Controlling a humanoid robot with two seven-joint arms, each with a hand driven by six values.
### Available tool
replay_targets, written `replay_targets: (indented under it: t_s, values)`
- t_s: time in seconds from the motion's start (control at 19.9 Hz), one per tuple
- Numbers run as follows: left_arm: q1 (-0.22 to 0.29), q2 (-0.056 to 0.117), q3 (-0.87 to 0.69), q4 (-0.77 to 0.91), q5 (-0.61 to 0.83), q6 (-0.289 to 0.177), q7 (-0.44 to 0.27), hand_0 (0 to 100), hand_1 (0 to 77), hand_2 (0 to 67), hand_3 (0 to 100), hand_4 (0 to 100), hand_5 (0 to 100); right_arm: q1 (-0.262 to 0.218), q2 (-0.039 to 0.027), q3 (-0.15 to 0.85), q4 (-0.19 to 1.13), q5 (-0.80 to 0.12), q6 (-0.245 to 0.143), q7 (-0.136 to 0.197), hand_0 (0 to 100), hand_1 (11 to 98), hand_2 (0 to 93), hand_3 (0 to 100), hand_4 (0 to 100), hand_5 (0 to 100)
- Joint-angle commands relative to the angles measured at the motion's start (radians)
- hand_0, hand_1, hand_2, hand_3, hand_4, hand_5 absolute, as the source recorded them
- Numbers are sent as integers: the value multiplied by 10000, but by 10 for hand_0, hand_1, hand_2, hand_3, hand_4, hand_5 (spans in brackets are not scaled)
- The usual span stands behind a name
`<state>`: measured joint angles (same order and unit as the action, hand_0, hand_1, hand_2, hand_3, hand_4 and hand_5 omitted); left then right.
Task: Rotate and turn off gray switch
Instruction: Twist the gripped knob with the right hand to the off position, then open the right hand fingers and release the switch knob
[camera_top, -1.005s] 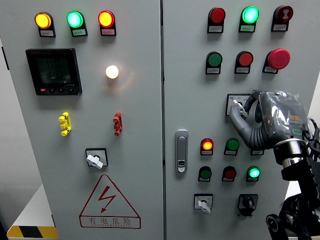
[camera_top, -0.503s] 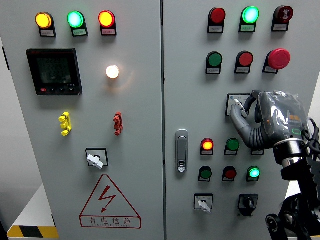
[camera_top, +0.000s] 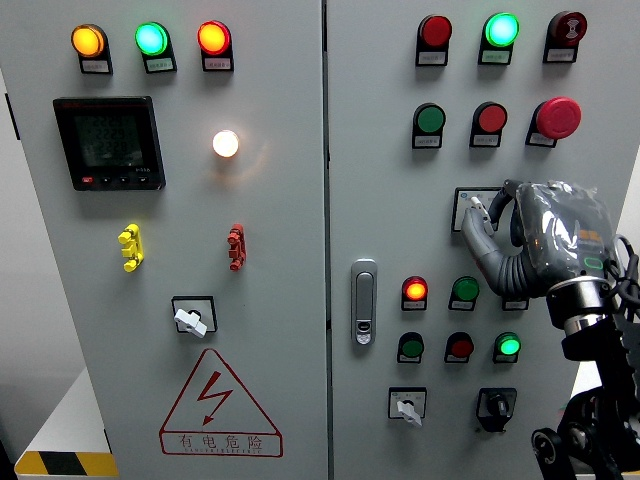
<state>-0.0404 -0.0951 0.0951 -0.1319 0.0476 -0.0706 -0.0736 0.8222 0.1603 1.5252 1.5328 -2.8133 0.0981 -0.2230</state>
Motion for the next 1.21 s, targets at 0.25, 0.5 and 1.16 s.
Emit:
replay_targets:
  t_s: [0.25,0.5,1.16]
  values:
    - [5,0,0,0,-1,0,0,850,0,134,187,83,109,-15,8,-4,42,0,1,5,707,318,795,990,883,1000]
    - [5,0,0,0,-1,0,0,851,0,134,187,83,109,-15,8,-4,27,0,1,-10,722,320,810,998,882,1000]
    - [5,0,0,0,-1,0,0,850,0,134,188,83,109,-535,-7,226,945,30,-214,358,790,269,705,950,824,1000]
